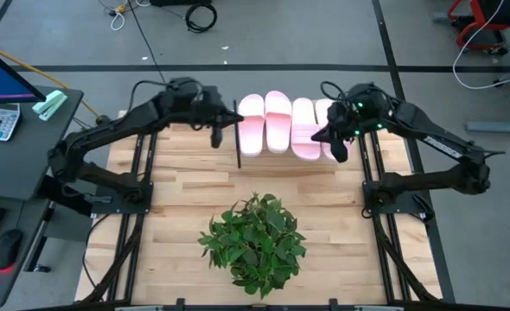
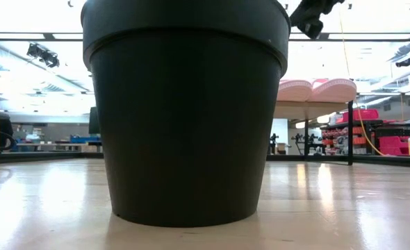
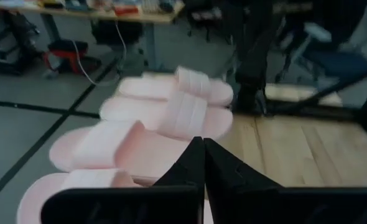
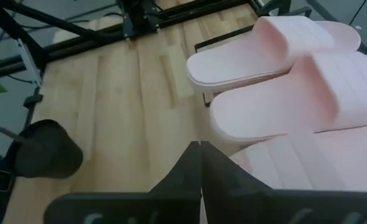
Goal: Pick and place slides into the shelf
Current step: Return to Home Position
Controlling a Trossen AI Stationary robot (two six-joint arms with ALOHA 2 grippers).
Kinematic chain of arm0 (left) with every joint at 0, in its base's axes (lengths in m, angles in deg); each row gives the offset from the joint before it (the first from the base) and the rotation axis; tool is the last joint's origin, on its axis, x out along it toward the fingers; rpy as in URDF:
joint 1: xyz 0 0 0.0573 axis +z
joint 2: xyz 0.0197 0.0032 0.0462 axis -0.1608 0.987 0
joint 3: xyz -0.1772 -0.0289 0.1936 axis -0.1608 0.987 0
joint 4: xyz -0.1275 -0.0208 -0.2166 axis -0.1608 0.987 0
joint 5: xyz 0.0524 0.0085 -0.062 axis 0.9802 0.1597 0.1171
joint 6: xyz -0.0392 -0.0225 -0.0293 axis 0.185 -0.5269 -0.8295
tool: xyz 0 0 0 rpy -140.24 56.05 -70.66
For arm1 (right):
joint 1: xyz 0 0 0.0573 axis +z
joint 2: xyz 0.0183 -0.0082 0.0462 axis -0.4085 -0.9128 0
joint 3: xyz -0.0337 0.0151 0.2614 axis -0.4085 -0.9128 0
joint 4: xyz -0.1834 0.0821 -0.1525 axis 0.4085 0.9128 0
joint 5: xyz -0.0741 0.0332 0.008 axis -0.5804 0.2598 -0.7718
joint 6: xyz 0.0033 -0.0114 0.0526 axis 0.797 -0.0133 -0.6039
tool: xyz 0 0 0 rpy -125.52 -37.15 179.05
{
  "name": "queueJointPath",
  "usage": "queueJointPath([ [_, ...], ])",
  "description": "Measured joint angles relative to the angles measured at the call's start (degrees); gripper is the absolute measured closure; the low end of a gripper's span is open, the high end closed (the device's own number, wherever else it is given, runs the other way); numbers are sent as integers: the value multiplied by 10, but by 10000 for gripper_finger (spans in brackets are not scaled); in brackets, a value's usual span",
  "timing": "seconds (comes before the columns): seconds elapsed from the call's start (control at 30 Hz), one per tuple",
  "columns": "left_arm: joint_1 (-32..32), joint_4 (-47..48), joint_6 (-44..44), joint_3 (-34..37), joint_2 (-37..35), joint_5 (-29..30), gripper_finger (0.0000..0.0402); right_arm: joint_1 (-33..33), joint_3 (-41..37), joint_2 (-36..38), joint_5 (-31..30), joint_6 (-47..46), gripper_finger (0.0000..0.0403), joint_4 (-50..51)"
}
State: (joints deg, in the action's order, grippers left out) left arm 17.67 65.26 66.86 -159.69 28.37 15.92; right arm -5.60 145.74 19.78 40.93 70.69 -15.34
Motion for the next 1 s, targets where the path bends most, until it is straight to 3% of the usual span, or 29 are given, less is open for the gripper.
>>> queueJointPath([
  [0.27, -4, -126, -85, 172, -147, 13, 398, -12, -37, 28, 1, -46, 402, -8],
  [0.53, -56, -177, -165, 344, -312, 123, 400, -13, -40, 7, 4, -51, 403, -17],
  [0.8, -122, -186, -219, 436, -440, 208, 400, -13, -40, -11, 5, -76, 401, -28],
  [1.0, -188, -205, -250, 481, -531, 239, 401, -12, -40, -19, 5, -117, 402, -64],
])
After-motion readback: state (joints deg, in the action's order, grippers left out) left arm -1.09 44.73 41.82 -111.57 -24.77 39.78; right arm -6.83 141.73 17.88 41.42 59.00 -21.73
